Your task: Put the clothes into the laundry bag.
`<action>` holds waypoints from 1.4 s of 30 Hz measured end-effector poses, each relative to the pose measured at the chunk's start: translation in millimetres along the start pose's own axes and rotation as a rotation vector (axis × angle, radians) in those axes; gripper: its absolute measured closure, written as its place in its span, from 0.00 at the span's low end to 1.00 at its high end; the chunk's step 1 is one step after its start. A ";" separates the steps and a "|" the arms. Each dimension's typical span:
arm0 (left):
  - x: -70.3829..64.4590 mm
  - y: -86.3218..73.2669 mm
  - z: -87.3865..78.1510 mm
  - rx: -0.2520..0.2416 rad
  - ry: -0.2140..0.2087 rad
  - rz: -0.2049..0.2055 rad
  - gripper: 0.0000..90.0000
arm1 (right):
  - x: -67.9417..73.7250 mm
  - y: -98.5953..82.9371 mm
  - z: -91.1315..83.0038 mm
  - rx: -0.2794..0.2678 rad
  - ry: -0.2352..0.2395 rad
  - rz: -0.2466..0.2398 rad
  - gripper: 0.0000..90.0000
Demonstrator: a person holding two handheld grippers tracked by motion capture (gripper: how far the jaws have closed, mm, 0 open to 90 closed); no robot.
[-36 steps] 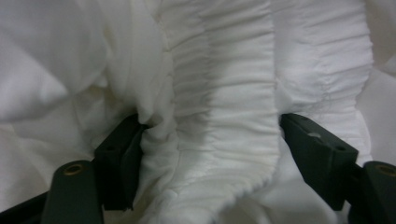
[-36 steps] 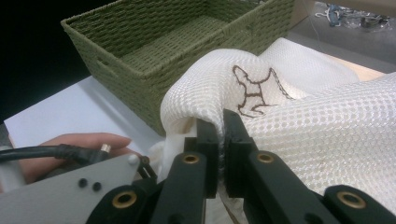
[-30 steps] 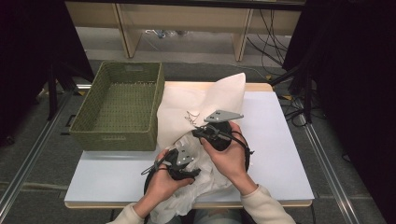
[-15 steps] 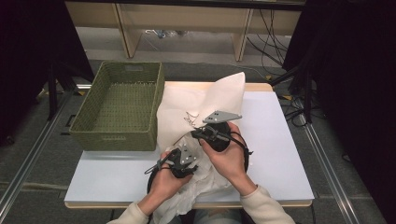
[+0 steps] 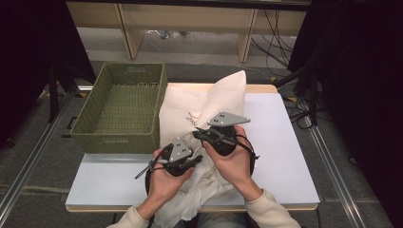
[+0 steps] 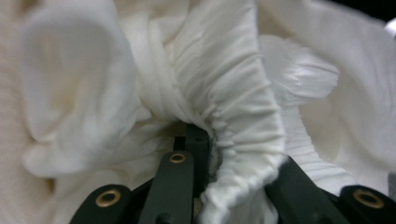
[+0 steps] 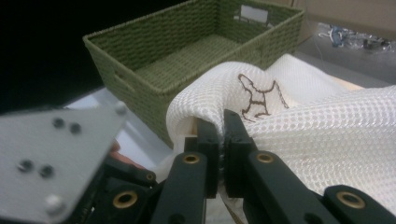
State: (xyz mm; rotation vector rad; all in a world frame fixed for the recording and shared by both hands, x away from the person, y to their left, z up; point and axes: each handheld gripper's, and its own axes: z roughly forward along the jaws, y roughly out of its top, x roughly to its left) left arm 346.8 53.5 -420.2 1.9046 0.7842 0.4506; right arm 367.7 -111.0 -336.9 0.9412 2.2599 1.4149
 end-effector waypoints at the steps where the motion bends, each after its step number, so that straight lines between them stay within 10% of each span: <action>1: 0.3 3.9 -3.2 0.000 0.010 0.012 0.89 | -0.9 0.9 -1.3 -0.007 -0.004 -0.016 0.98; 16: 25.8 -14.3 46.5 0.063 0.139 0.024 0.79 | -15.6 -3.4 3.3 0.028 -0.024 0.042 0.98; 25: 18.4 -12.7 18.6 0.040 0.066 0.058 0.41 | -22.3 -3.9 2.8 0.033 -0.033 0.063 0.98; 34: 9.7 -9.2 -23.8 0.032 0.002 0.076 0.31 | -22.6 -3.9 2.7 0.034 -0.036 0.058 0.98; 42: 17.5 -25.8 -19.7 0.133 0.007 0.070 0.26 | -22.1 -3.8 2.7 0.038 -0.036 0.057 0.98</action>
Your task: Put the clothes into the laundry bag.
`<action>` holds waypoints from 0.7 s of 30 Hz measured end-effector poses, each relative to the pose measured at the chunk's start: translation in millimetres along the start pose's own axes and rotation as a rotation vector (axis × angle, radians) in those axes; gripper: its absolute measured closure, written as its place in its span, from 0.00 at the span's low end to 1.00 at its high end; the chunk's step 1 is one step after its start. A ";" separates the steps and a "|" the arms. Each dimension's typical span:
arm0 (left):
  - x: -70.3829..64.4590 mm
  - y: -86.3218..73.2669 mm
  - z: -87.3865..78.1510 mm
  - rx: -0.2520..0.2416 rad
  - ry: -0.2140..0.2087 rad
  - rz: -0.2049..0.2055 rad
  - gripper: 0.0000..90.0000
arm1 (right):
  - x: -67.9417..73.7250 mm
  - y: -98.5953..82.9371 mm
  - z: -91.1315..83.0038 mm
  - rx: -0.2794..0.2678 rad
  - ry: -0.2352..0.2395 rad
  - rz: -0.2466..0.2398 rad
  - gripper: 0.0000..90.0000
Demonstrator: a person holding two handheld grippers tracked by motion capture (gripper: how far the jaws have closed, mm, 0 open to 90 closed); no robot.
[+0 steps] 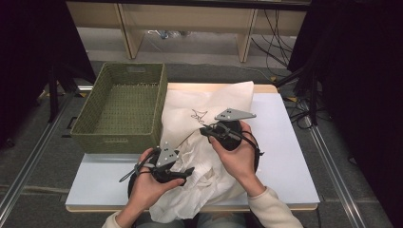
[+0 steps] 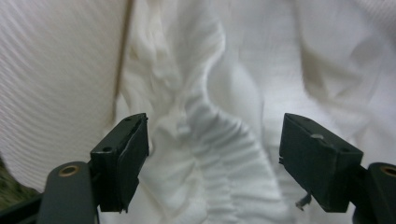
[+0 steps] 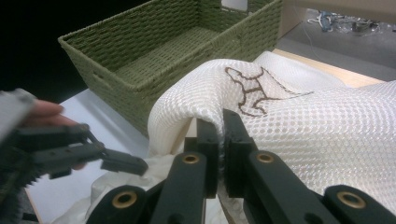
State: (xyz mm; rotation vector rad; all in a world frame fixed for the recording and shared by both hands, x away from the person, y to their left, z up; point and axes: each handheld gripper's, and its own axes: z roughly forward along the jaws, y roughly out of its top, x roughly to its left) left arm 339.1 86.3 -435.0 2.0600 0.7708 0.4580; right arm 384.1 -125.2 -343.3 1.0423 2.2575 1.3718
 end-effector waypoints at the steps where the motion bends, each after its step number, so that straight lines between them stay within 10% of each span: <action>1: 1.5 -2.3 4.6 0.034 -0.011 0.016 0.26 | 0.3 -0.1 0.0 0.002 0.000 0.002 0.98; 8: -1.9 -16.9 40.0 0.124 -0.015 0.011 0.40 | 1.3 -1.3 2.9 0.014 0.001 -0.009 0.98; 21: -4.6 -17.2 55.9 0.161 0.014 0.017 0.78 | 2.3 -1.8 4.1 0.018 0.000 -0.027 0.98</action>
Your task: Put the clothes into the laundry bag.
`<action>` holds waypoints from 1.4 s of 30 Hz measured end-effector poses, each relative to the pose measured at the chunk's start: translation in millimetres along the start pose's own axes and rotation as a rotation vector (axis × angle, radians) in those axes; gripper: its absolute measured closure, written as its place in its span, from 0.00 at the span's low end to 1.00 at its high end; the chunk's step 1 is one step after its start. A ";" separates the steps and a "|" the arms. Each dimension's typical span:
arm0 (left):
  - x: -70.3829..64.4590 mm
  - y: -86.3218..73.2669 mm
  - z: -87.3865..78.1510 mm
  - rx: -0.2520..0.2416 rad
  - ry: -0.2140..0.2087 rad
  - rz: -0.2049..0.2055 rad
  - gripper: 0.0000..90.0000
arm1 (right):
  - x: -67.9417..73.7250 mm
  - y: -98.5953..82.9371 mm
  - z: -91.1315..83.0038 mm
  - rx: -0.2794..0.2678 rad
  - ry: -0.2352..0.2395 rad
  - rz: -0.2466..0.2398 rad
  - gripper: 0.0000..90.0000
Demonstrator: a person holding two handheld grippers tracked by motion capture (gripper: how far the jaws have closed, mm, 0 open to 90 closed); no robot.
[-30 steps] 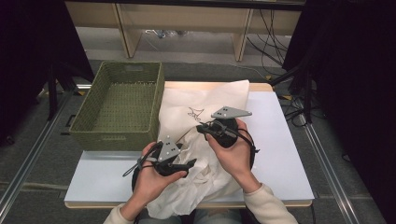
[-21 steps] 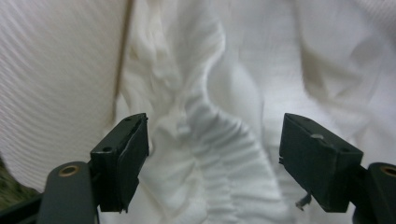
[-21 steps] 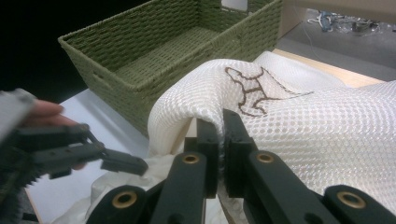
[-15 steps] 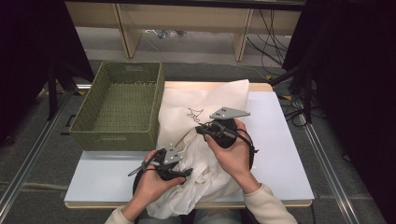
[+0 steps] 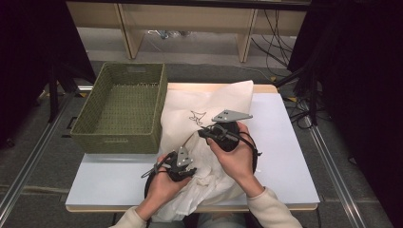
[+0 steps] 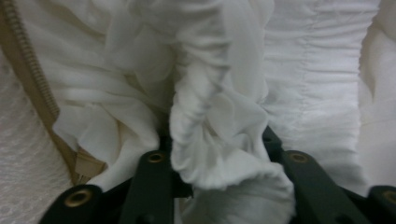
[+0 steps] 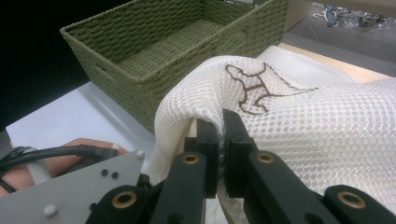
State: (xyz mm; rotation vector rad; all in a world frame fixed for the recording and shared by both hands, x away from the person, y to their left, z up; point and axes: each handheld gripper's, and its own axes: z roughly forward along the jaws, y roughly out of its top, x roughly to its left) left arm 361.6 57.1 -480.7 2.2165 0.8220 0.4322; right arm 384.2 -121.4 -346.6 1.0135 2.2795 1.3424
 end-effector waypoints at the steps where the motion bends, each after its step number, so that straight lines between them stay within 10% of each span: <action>1: -0.5 0.1 0.0 0.000 -0.002 -0.007 0.84 | 0.0 0.0 -0.1 0.003 -0.001 0.000 0.98; 8: -0.4 3.1 -11.9 -0.074 -0.036 -0.068 0.91 | 2.1 -0.5 1.6 0.008 0.012 0.014 0.98; 13: -9.5 20.5 -39.6 -0.230 -0.095 -0.129 0.92 | 7.0 0.3 0.8 -0.005 0.003 0.005 0.98; 18: -17.1 41.2 -63.8 -0.348 -0.087 -0.099 0.92 | 12.7 2.5 -1.6 -0.028 0.033 -0.029 0.98; 28: 11.4 34.9 -0.6 -0.256 0.099 -0.076 0.90 | 10.9 2.7 -3.3 -0.030 0.035 -0.020 0.98; 42: 2.7 26.1 -30.5 -0.246 0.006 -0.054 0.39 | -0.2 -0.1 -0.2 -0.001 0.017 0.032 0.98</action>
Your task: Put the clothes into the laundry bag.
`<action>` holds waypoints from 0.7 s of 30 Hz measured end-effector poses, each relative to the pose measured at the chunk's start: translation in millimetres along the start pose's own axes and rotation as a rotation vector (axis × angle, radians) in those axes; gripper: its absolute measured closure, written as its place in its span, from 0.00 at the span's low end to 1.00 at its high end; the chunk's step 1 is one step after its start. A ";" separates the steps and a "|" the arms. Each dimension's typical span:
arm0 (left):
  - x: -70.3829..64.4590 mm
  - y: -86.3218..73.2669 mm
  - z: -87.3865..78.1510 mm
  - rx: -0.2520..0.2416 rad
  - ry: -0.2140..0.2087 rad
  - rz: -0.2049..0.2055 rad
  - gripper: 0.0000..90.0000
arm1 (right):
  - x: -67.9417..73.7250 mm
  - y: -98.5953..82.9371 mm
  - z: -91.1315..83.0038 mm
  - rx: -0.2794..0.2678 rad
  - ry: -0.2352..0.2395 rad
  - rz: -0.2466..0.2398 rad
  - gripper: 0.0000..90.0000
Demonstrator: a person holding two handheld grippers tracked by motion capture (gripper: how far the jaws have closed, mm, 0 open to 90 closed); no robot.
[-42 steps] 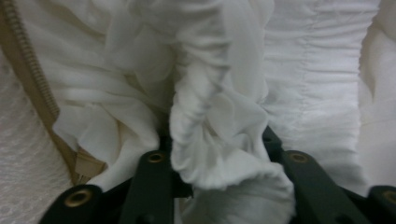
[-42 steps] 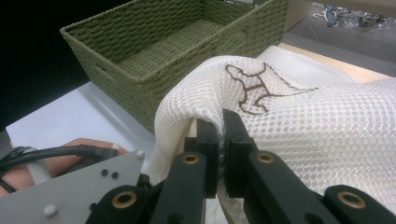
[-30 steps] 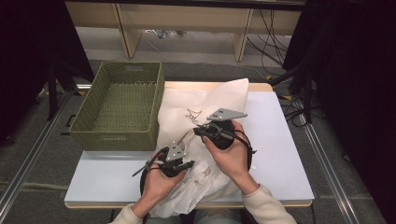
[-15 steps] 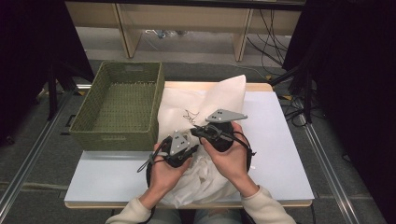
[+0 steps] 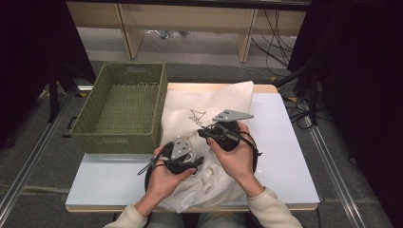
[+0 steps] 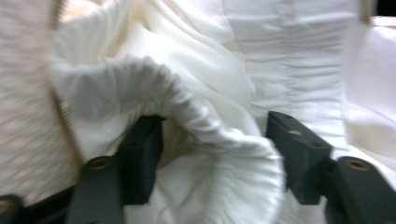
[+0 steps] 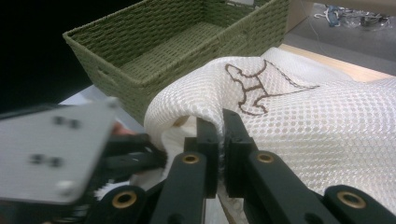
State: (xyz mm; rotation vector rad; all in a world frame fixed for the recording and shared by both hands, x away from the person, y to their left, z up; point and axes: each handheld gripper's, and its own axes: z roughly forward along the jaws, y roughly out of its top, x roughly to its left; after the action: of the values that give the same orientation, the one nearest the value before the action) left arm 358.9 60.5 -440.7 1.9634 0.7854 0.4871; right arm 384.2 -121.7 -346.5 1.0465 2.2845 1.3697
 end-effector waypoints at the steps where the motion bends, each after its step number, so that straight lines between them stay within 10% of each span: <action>1: 0.4 0.3 -5.4 -0.005 -0.004 0.006 0.37 | -0.4 0.0 0.2 -0.002 0.000 -0.001 0.98; 10: -3.4 -3.4 -30.1 0.020 -0.036 0.006 0.30 | -1.1 0.5 0.1 -0.006 0.006 0.011 0.98; 21: -11.7 -25.5 20.5 0.179 -0.055 0.048 0.24 | -1.8 -0.1 1.0 0.008 0.004 -0.005 0.98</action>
State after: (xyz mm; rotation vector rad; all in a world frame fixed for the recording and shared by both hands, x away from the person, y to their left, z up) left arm 354.8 48.9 -473.2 2.1559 0.7705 0.4008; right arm 385.9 -122.4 -347.4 1.0413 2.2953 1.3628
